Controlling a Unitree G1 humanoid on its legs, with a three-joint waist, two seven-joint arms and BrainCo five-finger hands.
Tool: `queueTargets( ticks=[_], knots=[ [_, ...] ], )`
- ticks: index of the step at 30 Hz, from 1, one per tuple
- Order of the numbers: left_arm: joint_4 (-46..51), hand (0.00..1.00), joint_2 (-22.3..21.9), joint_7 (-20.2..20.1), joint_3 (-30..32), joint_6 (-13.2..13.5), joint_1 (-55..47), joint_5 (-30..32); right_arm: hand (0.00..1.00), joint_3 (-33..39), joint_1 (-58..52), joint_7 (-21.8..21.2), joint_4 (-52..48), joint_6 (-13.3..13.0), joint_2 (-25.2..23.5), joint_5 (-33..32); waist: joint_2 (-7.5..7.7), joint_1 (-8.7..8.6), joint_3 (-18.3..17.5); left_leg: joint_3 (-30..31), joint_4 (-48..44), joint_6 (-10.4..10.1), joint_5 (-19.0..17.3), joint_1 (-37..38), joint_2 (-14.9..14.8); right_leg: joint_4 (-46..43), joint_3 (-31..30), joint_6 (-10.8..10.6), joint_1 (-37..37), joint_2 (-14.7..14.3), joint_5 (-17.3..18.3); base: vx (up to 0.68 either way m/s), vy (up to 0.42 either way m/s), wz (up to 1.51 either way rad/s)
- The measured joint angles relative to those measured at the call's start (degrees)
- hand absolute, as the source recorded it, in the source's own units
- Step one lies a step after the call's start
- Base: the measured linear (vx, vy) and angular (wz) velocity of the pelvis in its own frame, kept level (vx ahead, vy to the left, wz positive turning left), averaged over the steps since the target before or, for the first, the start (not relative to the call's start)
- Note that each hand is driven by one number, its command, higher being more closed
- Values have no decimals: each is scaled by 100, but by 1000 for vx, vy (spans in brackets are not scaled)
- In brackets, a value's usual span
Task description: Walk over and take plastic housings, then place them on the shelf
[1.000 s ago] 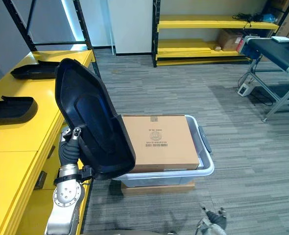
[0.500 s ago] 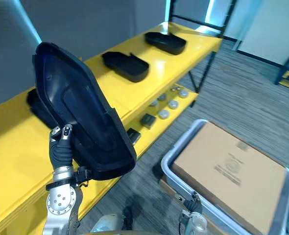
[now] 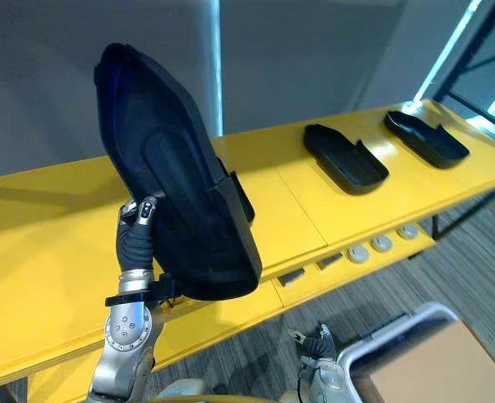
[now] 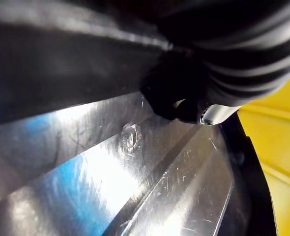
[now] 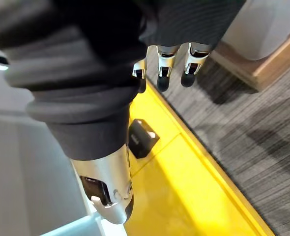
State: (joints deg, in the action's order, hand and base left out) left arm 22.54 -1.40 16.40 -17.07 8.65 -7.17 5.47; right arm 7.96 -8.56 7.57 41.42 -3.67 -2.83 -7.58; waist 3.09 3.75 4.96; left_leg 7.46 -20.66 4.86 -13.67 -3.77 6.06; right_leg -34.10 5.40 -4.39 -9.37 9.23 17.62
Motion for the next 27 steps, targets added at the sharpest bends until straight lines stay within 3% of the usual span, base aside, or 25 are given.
queueTargets(
  ticks=[1, 2, 3, 5, 7, 10, 13, 15, 16, 17, 19, 21, 22, 24, 25, 26, 27],
  knots=[
    [-103, 100, 1, 0, -50, 6, -25, 3, 0, -8, -32, 0, 2, 0, 0, 26, 76, 17, -48, 124, -93, -117, -66, -32, 72, 358, -99, 132, 15, -5, -243, 56, -231, 74],
    [-116, 100, 3, -2, -53, 7, -44, 14, 0, -8, -12, -1, -1, 1, 25, 35, 135, 17, -64, 186, -198, -208, -121, -75, 132, 537, -79, 131, 50, 53, -401, 58, -214, 89],
    [-196, 100, -16, -4, -99, 6, -62, 21, 0, 1, -5, 5, 0, -2, 10, 40, 68, 25, -90, 274, -372, -377, -233, -161, 68, 788, 130, 26, 290, 31, -268, 85, -307, 72],
    [-238, 100, -12, -8, -110, 6, -91, 27, 0, 0, 22, 13, 0, -7, 5, 40, -33, 40, -149, 343, -286, -429, -211, -151, -133, 1102, 392, 118, 433, -135, -328, 71, -257, 49],
    [-239, 100, -11, -12, -93, 7, -108, 22, 0, -113, 24, 4, 2, -6, -10, 41, -24, 43, -150, 346, -23, -588, -109, -77, -338, 1393, 525, 265, 564, -317, -433, 41, -204, 14],
    [-239, 100, -19, -17, -12, 13, -264, 5, 0, -127, 7, 4, 2, -8, -4, 42, -21, 30, -158, 367, 70, -651, -72, -42, -492, 1653, 645, 344, 773, -465, -538, 28, -139, 11],
    [-239, 100, -20, -23, 89, 13, -345, -8, 0, -124, -103, 21, 13, -12, 0, 43, 36, 35, -153, 540, 25, -704, -32, -155, -490, 1801, 958, 354, 898, -481, -547, -1, -56, 46],
    [-238, 100, -22, -17, 228, 12, -352, -20, 0, -118, -103, 23, 19, -25, 5, 43, 42, 11, -150, 304, -126, -800, 25, -363, -520, 1829, 1169, 350, 905, -404, -550, -40, 8, 64],
    [-233, 100, -50, -10, 436, 12, -369, -20, 0, -105, -135, 28, 19, -36, 14, 43, 67, 5, -117, -374, -203, -758, -13, -505, -728, 1837, 1296, 351, 902, -329, -563, -71, 56, 61],
    [-226, 100, -102, -2, 566, 17, -434, -22, 0, -113, -99, 49, 16, -37, 28, 44, 24, 15, -80, -1137, -429, -695, -77, -640, -1162, 1809, 1370, 351, 902, -315, -563, -59, 75, 48],
    [-225, 100, -148, 16, 824, 21, -629, -39, 0, -129, -88, 101, 39, -36, 32, 46, -1, 11, -74, -1576, -954, -593, -151, -749, -1770, 1727, 1365, 337, 899, -198, -571, -23, 198, 10],
    [-230, 100, -139, 36, 921, 34, -821, -92, 0, -126, -81, 107, 83, -55, 64, 98, 63, 0, -74, -1541, -1180, -599, -146, -726, -2207, 1711, 1300, 217, 885, 66, -632, -33, 331, 0],
    [-244, 100, -130, 38, 878, 48, -890, -149, 0, -94, -36, 108, 341, -96, 154, 152, 87, -64, -92, -1456, -914, -620, -128, -661, -2451, 1792, 1260, -111, 868, 312, -649, -30, 347, 18],
    [-264, 100, -146, 31, 786, 68, -949, -195, 0, -43, -24, 115, 530, -85, 262, 165, -34, -189, -157, -1195, -206, -604, 162, -581, -2603, 1807, 1289, -422, 820, 499, -732, 46, 571, 32],
    [-376, 100, -155, 34, 695, 78, -926, -253, 0, 67, -1, 118, 700, -43, 363, 167, -175, -303, -200, -1005, 255, -1577, 385, -409, -2535, 1835, 1319, -752, 798, 639, -864, 83, 565, 30],
    [-487, 100, -83, 43, 733, 75, -894, -259, 0, 114, 32, 127, 816, 0, 293, 165, -34, -342, -184, -1017, 245, -1702, 401, -435, -2342, 1932, 1286, -820, 819, 809, -961, 56, 509, 21],
    [-707, 100, 42, 136, 780, 61, -866, -263, 0, 101, -3, 102, 931, 9, 127, 170, 117, -382, -176, -1029, 90, -1589, 319, -513, -2053, 2267, 1169, -790, 927, 925, -1216, 64, 407, 16]
  ],
)
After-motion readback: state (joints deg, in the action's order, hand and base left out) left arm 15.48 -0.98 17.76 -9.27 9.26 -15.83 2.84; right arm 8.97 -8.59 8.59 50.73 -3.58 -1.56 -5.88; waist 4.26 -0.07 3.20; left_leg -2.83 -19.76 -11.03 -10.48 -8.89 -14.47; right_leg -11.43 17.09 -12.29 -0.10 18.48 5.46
